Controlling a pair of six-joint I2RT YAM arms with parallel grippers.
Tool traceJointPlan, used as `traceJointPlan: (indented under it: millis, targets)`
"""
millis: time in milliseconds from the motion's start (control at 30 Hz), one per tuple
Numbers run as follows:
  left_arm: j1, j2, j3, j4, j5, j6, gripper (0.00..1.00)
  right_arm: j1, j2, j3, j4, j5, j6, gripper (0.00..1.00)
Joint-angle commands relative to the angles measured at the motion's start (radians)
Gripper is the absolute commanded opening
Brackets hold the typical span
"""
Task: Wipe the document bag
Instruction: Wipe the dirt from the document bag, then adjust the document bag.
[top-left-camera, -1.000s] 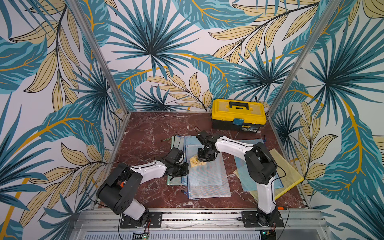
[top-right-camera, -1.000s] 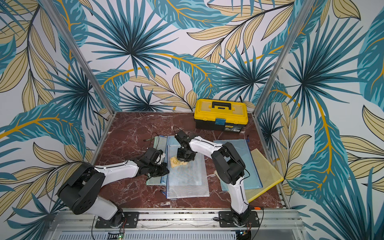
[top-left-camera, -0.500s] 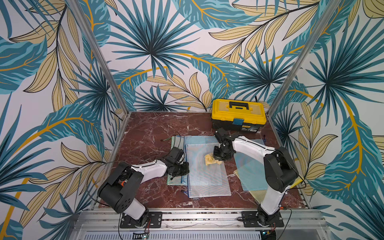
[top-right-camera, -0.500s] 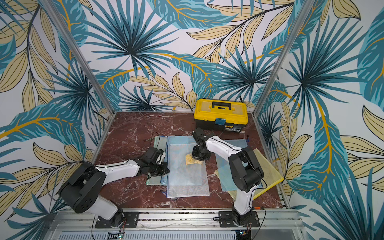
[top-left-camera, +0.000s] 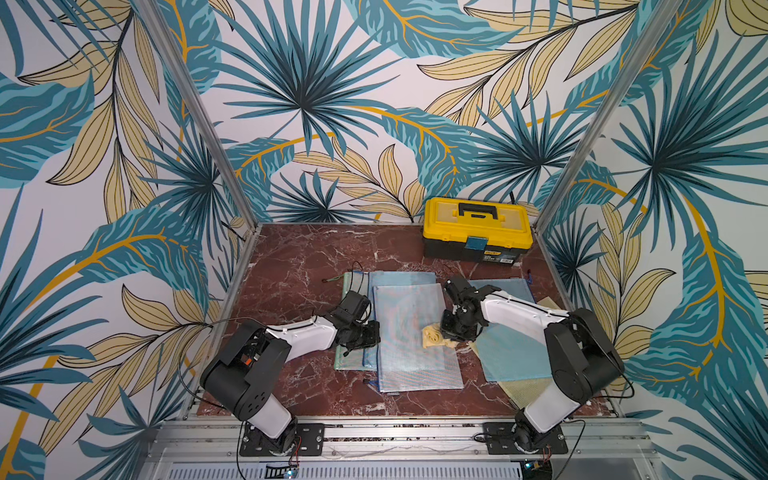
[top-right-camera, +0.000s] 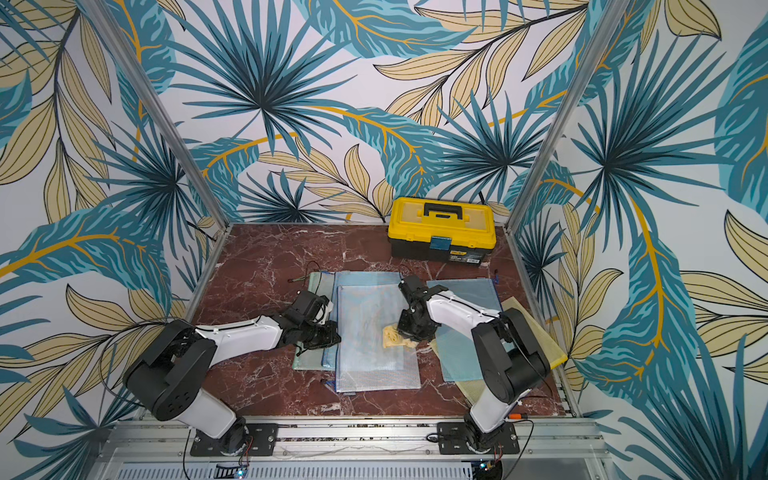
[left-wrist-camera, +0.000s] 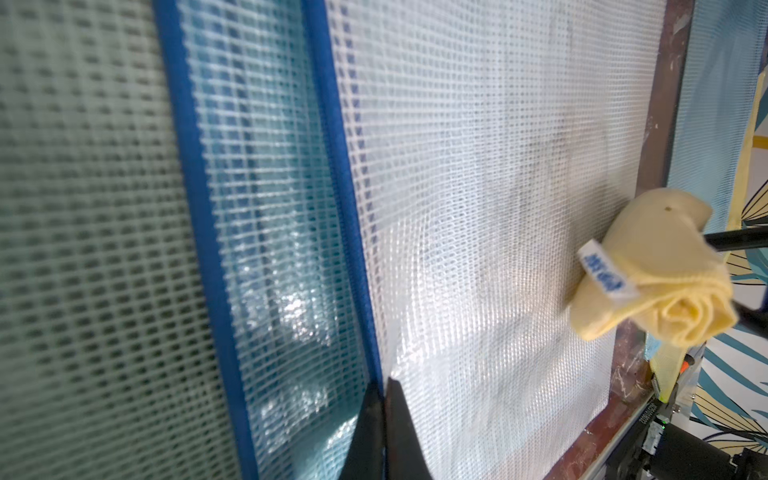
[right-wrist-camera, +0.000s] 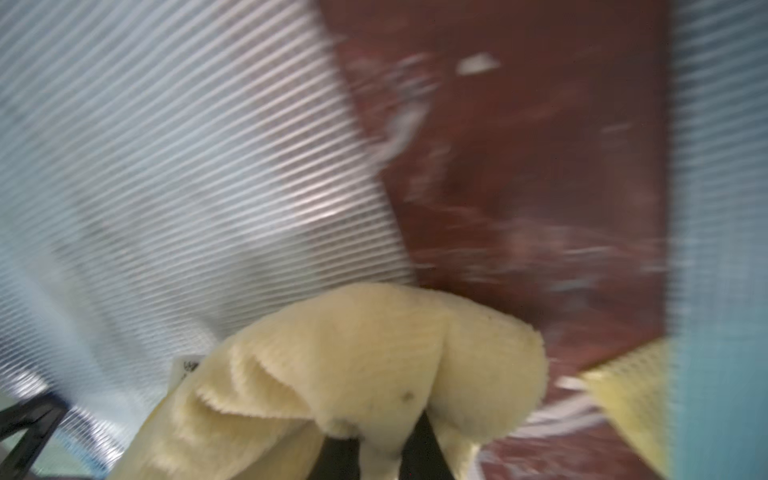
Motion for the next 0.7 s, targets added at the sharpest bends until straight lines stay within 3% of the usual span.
traceJointPlan:
  millis: [0,200,300,500,667]
  targets:
    - [-0.002,0.025,0.031,-0.006,-0.004,0.007,0.00,0.024,-0.037,0.007,-0.081,0.022,-0.034,0.00]
    - [-0.002,0.034,0.053,-0.006,-0.003,0.004,0.00,0.275,0.083,0.164,-0.061,-0.040,0.023,0.00]
    - [0.000,0.033,0.054,-0.007,-0.008,0.005,0.00,0.311,0.109,0.124,0.015,-0.111,0.059,0.00]
    - [0.003,0.039,0.051,-0.007,-0.012,0.005,0.00,0.250,0.008,-0.064,-0.002,-0.072,0.041,0.00]
    - [0.022,-0.001,0.041,-0.008,-0.005,-0.004,0.00,0.056,-0.220,-0.196,-0.130,-0.023,-0.045,0.00]
